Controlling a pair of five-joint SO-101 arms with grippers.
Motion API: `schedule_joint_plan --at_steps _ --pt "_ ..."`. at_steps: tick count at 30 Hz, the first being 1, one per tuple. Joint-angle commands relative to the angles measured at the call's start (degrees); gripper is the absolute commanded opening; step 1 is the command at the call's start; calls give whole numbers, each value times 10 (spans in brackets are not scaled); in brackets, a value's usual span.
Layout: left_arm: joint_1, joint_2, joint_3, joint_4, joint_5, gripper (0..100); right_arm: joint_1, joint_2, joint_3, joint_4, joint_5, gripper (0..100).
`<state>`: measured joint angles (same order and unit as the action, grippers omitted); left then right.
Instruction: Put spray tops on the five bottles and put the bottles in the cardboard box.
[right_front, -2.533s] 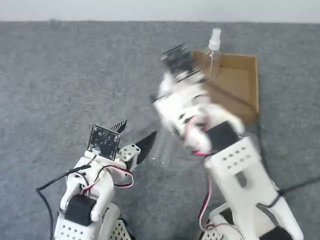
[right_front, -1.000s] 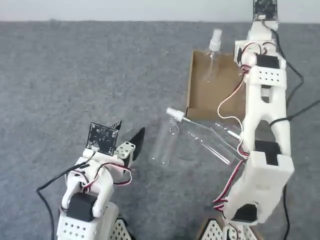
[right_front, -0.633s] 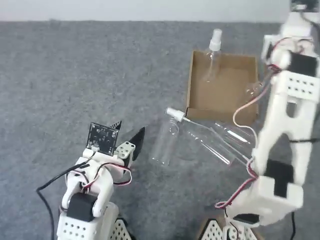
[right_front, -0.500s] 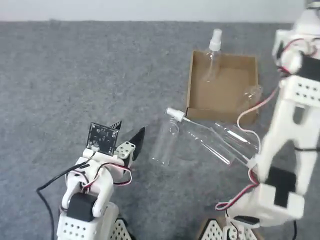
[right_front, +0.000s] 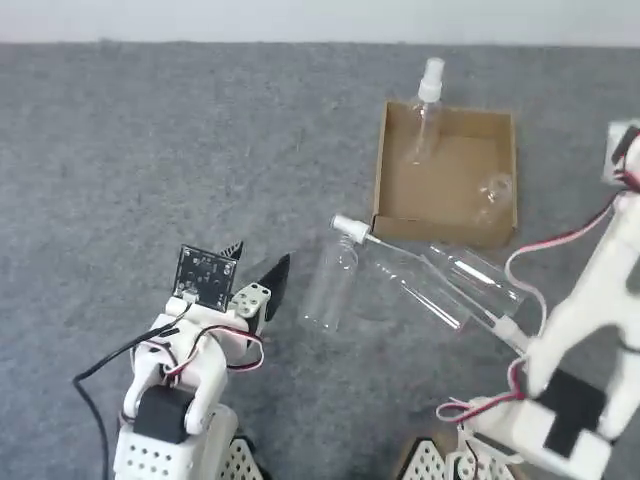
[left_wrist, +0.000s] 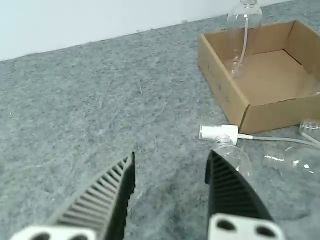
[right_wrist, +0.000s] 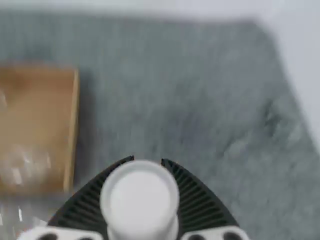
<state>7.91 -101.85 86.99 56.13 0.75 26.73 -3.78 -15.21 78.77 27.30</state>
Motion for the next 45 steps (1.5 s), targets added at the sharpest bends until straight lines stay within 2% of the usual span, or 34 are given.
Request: schedule_joint_plan --at_steps 1,7,13,15,21,26,29,39,43,45 --pt "-4 -11 -3 -16 -1 205 24 60 75 -7 83 6" --pt "0 -11 4 -17 -1 205 40 164 154 -95 80 13" --pt "0 -11 5 -17 -1 205 42 191 158 -106 78 210" --pt "0 -11 5 -17 -2 205 42 192 158 -104 78 245" --pt "0 -11 14 -33 -4 205 44 176 157 -103 65 250" --pt "-2 -11 15 -37 -4 205 41 84 171 -103 14 249" --pt "-3 -11 15 -37 -4 205 16 -7 240 -110 -1 249" --pt "-4 -11 15 -37 -4 205 -148 -399 650 -301 -23 251" --pt "-4 -11 15 -38 -4 205 -196 -450 707 -346 -60 255" --pt "-4 -11 15 -38 -4 205 -215 -446 719 -371 -70 288"
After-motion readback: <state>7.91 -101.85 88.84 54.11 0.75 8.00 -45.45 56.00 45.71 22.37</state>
